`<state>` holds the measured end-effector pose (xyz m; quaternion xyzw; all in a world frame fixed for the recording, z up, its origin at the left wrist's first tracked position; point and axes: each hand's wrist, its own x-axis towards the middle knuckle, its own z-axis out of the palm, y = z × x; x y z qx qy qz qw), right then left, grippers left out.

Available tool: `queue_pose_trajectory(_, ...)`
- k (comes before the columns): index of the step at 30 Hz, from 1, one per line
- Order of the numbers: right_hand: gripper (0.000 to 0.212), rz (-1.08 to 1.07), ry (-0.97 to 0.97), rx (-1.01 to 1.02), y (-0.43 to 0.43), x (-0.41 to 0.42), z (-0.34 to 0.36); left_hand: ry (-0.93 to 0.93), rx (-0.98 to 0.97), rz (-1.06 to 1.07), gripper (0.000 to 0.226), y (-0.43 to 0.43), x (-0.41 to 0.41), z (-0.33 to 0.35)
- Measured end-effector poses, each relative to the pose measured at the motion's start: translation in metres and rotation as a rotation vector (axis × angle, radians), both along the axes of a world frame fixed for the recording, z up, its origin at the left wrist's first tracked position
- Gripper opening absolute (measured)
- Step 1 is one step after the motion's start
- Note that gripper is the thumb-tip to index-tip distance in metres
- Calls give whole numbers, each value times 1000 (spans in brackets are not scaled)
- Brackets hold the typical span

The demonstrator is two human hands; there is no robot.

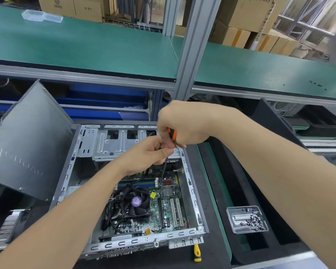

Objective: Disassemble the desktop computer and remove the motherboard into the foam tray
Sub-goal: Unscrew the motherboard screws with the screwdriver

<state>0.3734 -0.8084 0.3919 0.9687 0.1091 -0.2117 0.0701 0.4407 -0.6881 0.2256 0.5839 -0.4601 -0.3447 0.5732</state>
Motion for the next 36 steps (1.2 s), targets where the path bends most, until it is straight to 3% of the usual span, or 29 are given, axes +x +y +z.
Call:
queue_pose_trajectory(5, 17, -68, -177, 164, -13, -1, -14, -18, -59, 5, 25, -5, 0, -7)
queue_pose_trajectory(8, 39, -244, -523, 308, -16, -8, -37, -32, -34, 87, 23, -8, 0, -12)
queue_pose_trajectory(12, 33, -465, -726, 568, -14, -16, -67, 33, -49, 182, 10, -13, -2, -16)
queue_pose_trajectory(17, 22, -556, -615, 669, -18, -30, -95, -29, 11, 179, 39, -5, -4, -20)
queue_pose_trajectory(25, 8, -641, -497, 809, -35, -36, -93, -213, 263, 249, 10, 22, -1, -54)
queue_pose_trajectory(31, 16, -636, -558, 809, -37, -38, -84, -329, 432, 366, 24, 25, 0, -67)
queue_pose_trajectory(36, 16, -641, -590, 818, -41, -43, -73, -454, 513, 282, 24, 28, -3, -77)
